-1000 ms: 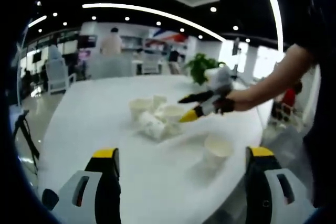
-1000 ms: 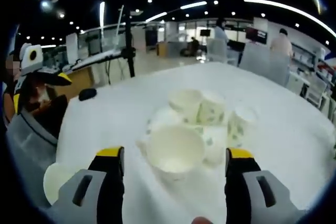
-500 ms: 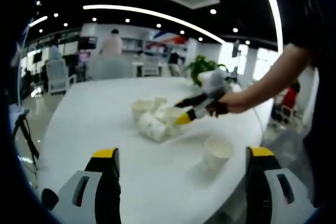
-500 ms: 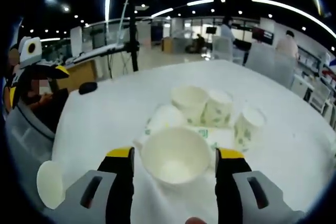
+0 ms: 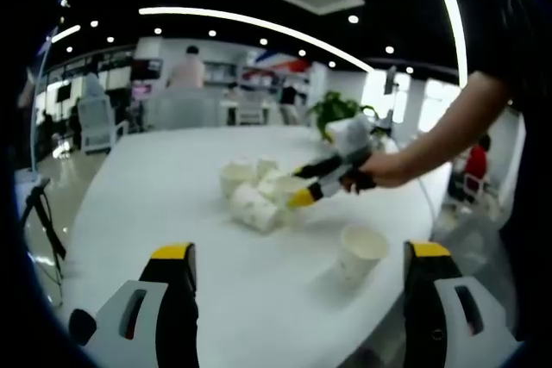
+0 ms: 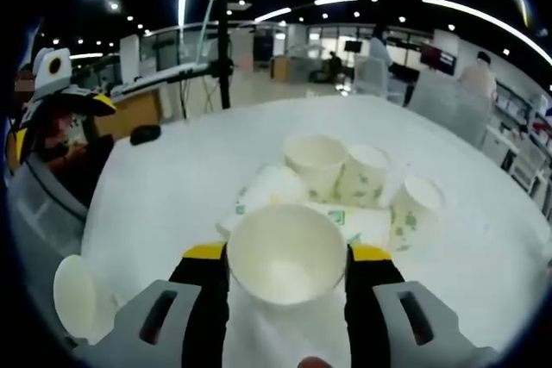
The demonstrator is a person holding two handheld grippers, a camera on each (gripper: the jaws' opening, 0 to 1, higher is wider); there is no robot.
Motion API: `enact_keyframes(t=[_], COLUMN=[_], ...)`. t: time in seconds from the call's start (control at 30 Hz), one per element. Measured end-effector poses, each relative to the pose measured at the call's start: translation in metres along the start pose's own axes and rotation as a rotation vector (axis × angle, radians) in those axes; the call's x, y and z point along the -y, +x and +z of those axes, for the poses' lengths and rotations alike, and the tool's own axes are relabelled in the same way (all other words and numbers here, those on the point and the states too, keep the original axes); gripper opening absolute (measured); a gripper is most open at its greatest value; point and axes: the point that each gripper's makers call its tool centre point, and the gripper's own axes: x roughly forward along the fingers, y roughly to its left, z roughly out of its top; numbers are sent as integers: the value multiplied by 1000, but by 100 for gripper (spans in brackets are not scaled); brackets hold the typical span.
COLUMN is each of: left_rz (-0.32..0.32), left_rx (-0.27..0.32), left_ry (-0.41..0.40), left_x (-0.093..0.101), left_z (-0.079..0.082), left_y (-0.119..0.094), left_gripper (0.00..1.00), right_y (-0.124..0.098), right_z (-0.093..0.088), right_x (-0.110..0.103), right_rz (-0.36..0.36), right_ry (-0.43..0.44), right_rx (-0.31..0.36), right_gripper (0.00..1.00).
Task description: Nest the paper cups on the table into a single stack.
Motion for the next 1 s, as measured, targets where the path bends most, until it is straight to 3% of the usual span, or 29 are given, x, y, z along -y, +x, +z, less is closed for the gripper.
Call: enact_keyframes(t=[0.27, 1.0], left_rz=[1, -9], left_rx=[-4, 22], left_ry=[-9, 2], left_x=[0, 6], left_z=[-4, 6], left_y=[-2, -3], left_gripper=[100, 100], right_y=[-7, -26], right_z=[2, 8], right_x=[-3, -11], right_rz=[2, 5], right_ry=[9, 9], right_rx=[2, 5], right_gripper=[46, 45])
